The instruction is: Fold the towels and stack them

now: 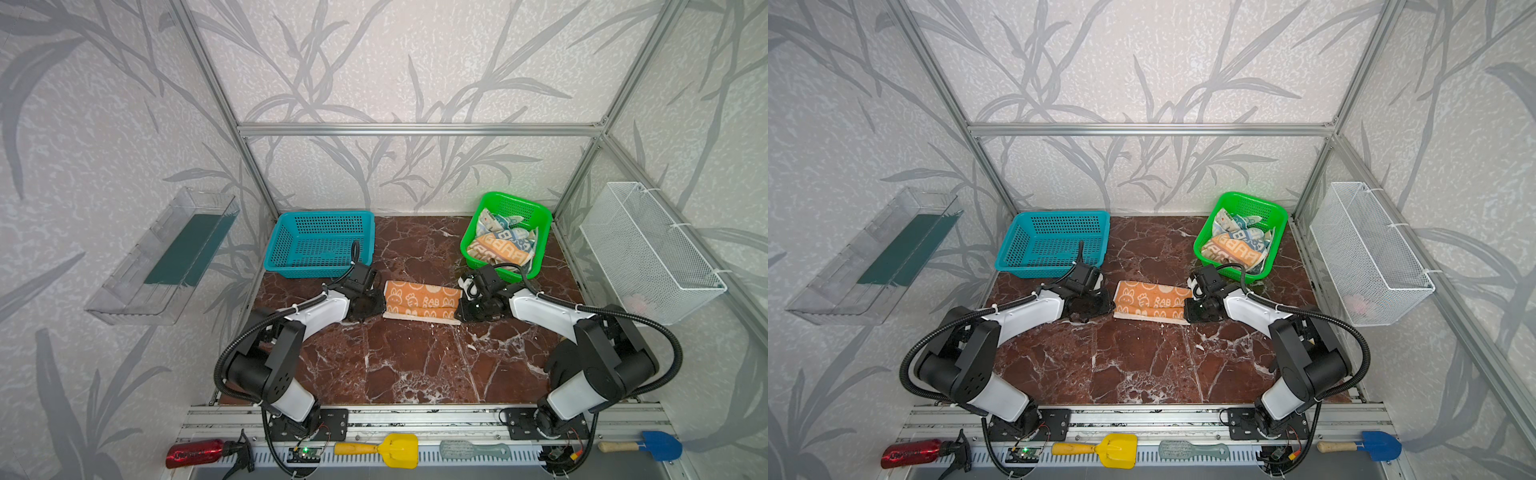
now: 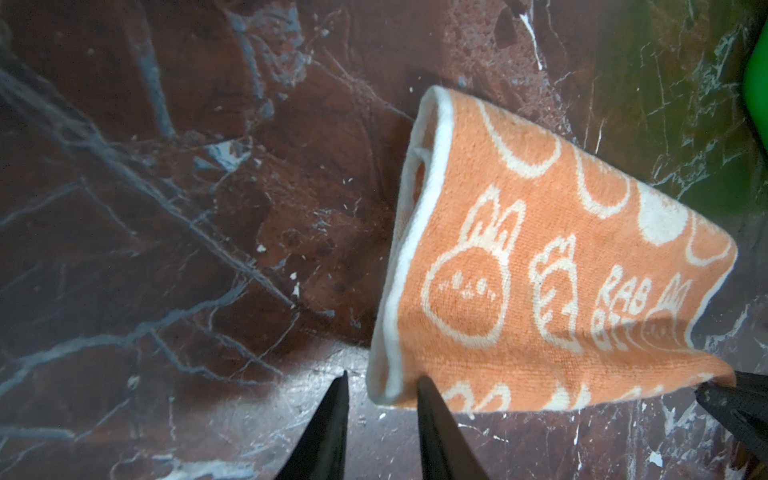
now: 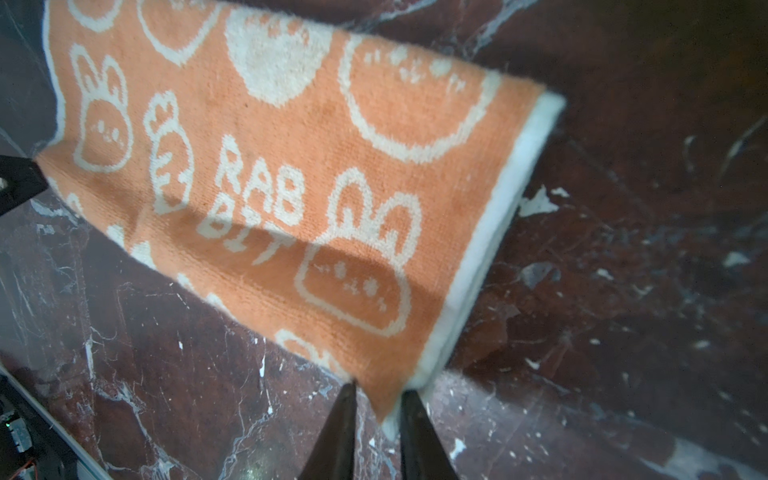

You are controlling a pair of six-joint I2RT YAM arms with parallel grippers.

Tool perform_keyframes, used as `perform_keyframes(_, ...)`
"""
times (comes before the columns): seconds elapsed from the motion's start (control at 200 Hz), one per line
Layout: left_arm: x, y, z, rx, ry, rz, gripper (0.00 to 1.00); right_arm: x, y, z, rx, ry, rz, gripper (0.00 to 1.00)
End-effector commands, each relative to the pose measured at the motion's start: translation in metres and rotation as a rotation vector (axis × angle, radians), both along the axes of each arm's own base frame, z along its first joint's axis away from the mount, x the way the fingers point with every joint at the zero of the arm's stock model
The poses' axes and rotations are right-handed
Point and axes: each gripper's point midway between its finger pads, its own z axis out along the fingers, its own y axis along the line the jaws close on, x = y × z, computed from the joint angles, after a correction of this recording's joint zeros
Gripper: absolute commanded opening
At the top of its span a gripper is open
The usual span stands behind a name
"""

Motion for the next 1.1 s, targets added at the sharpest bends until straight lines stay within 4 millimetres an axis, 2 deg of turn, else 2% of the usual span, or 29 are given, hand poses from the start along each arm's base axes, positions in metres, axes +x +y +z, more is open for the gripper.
perform_keyframes(0.0,0.003,-0.001,-0.007,-0.006,0.0,0.008,0.25,0.008,0.001,0.007,-0.002,-0.019,0.0,0.19)
perform_keyframes(0.115,0.005,-0.002,-0.009,-0.009,-0.001,0.009,0.21,0.009,0.001,0.008,0.0,-0.02,-0.002,0.17)
perform_keyframes(0.27,0.006,-0.003,-0.01,-0.017,-0.006,0.013,0.1,0.009,0.001,0.009,0.001,-0.022,-0.004,0.13)
perform_keyframes(0.365,0.008,-0.005,-0.009,-0.025,-0.01,0.013,0.0,0.011,0.002,0.011,0.001,-0.027,-0.003,0.11)
perform_keyframes(0.81,0.012,-0.004,0.041,-0.05,-0.099,0.015,0.0,0.018,-0.012,0.036,-0.01,-0.094,-0.03,0.04)
perform_keyframes(0.94,0.011,-0.006,0.043,-0.061,-0.099,0.013,0.0,0.014,-0.016,0.034,-0.012,-0.091,-0.035,0.04)
perform_keyframes(1.095,0.005,-0.008,0.029,-0.057,-0.07,0.007,0.0,0.007,-0.017,0.022,-0.012,-0.061,-0.031,0.04)
